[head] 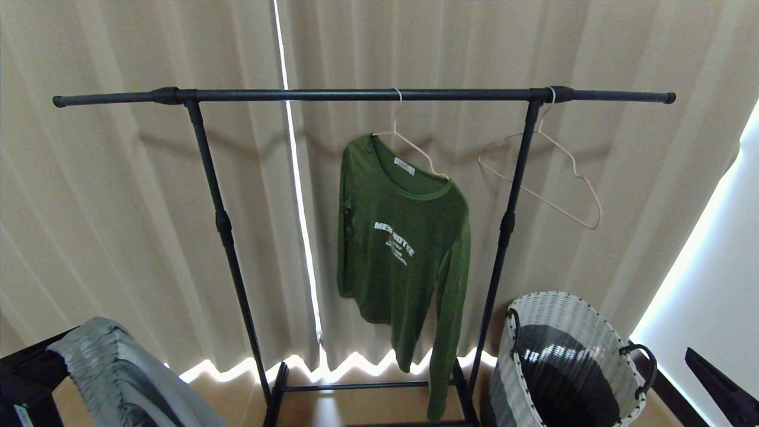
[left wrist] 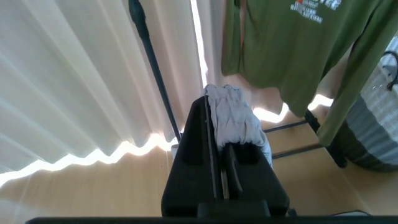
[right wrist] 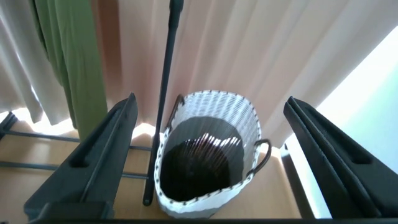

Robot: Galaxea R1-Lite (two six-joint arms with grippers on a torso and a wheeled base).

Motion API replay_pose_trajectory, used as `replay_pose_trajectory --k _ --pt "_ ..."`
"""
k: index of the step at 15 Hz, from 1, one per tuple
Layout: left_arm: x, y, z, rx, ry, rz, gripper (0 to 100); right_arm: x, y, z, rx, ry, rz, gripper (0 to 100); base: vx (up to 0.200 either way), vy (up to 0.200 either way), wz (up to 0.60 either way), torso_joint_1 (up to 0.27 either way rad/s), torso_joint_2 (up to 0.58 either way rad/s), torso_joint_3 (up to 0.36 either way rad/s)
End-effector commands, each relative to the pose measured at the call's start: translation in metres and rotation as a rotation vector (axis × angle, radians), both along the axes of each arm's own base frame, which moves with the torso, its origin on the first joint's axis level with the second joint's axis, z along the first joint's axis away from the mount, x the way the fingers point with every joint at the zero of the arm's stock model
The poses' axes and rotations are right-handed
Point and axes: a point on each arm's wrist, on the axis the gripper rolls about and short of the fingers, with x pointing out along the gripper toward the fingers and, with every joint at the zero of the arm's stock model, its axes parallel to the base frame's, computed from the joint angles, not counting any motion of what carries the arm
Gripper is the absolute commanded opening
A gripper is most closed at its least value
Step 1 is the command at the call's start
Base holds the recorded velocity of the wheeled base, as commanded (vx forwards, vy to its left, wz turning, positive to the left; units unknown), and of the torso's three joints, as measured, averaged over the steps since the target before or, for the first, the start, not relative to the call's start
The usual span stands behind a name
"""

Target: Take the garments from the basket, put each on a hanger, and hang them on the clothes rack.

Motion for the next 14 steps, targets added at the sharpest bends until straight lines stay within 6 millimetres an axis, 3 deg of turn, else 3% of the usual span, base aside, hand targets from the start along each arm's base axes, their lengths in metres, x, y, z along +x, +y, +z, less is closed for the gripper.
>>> replay_pose_trajectory --k 1,10,14 --pt "0.0006 -0.0001 -0.0005 0.001 0.004 0.000 0 0.0003 0.0000 -0.0006 0.000 0.004 0.001 100 0.000 0.000 0.00 0.212 -0.49 -0.286" --pt "-0.0009 0.0003 -0.0012 -0.007 0.002 0.005 0 -0.0021 0.0002 -0.0042 -0.014 0.012 0.007 100 0.000 0.000 0.00 0.223 -0.49 -0.274" --pt "-0.0017 0.0004 -0.0008 -0.007 -0.002 0.005 0 -0.0070 0.0007 -0.0072 -0.012 0.004 0.014 100 0.000 0.000 0.00 0.048 -0.10 -0.055"
